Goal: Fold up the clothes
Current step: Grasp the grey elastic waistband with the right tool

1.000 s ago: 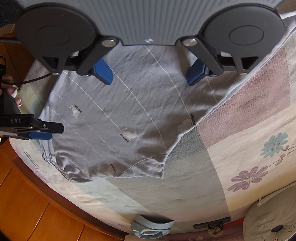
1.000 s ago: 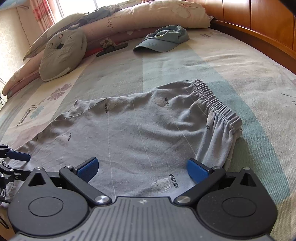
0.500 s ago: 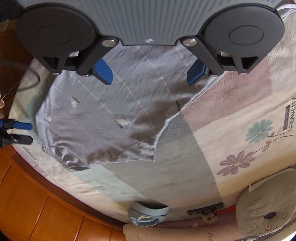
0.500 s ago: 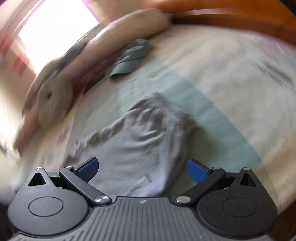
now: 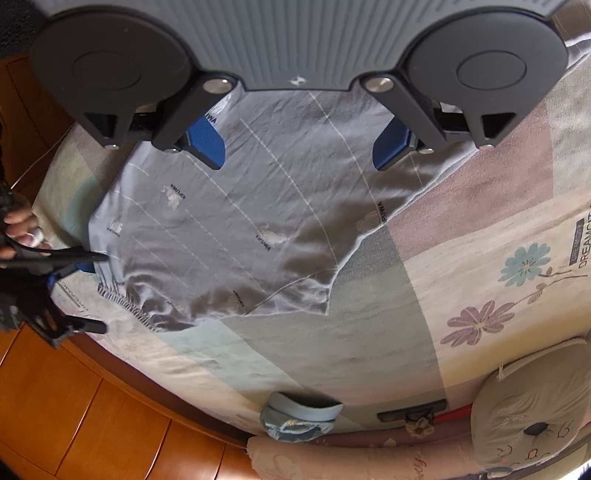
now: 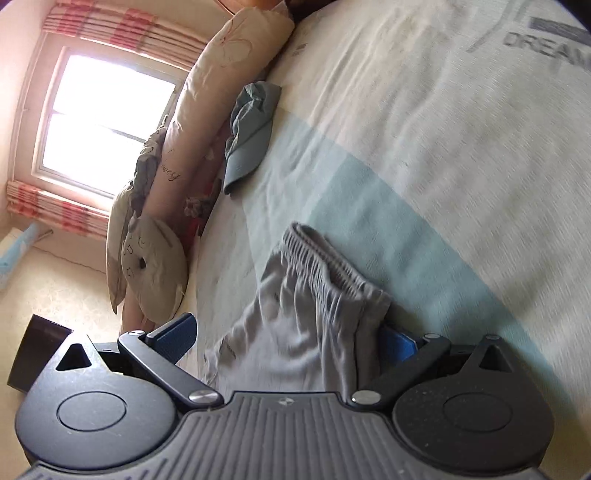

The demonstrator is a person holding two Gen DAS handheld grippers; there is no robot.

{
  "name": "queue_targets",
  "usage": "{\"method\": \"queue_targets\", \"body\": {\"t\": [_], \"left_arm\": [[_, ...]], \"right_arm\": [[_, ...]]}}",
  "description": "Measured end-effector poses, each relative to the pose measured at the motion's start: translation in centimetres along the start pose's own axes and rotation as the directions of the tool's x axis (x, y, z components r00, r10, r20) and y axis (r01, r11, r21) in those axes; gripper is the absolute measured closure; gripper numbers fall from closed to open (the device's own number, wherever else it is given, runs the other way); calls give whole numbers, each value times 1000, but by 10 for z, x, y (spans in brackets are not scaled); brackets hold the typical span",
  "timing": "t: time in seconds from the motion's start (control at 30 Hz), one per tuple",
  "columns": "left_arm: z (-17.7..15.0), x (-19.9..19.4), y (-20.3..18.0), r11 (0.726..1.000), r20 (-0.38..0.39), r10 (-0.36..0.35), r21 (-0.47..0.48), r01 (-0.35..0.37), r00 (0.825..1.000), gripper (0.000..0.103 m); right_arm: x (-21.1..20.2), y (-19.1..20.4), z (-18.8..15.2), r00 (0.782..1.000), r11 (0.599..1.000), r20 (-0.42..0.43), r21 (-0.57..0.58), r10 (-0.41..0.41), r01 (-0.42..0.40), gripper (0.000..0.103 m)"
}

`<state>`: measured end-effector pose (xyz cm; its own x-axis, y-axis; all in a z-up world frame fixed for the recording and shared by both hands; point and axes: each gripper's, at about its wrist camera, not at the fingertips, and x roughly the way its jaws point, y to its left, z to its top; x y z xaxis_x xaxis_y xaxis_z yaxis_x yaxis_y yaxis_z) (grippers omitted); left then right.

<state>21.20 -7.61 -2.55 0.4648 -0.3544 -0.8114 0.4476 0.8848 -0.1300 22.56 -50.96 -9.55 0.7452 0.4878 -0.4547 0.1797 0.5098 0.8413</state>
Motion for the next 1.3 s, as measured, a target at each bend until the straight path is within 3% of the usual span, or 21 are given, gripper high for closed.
{"method": "queue_targets", "body": {"t": [0.1, 0.27, 0.53, 0.73, 0.87, 1.17, 1.27, 1.3], "left_arm": [[1, 1, -1, 1000, 1, 2, -6, -2, 1000, 16], [0, 4, 0, 1000, 1, -5, -26, 5, 1000, 16], [2, 10, -7, 1000, -7, -24, -12, 23, 1000, 16], [-1, 11, 1, 999, -14, -12, -43, 11, 1000, 16], [2, 8, 1, 1000, 2, -3, -28, 3, 1000, 16], [-5, 11, 12, 997, -9, 9, -81, -9, 1000, 16], [-5, 7, 11, 997, 7, 12, -70, -11, 1000, 16], [-4, 5, 11, 998, 12, 13, -64, -13, 1000, 16]], "right_arm": [[5, 7, -2, 999, 999, -11, -40, -34, 33, 0], [-2, 9, -30, 998, 1000, -60, 2, 12, -12, 0], [13, 12, -17, 999, 997, 43, -74, 13, -10, 0], [19, 18, -25, 998, 984, 66, -180, 0, 11, 0], [30, 17, -5, 998, 987, 66, -159, 22, -12, 0], [32, 22, -30, 995, 942, 99, -333, 5, 29, 0], [28, 19, -29, 994, 946, 106, -323, -2, 36, 8], [26, 17, -28, 994, 950, 111, -310, -7, 42, 15]]}}
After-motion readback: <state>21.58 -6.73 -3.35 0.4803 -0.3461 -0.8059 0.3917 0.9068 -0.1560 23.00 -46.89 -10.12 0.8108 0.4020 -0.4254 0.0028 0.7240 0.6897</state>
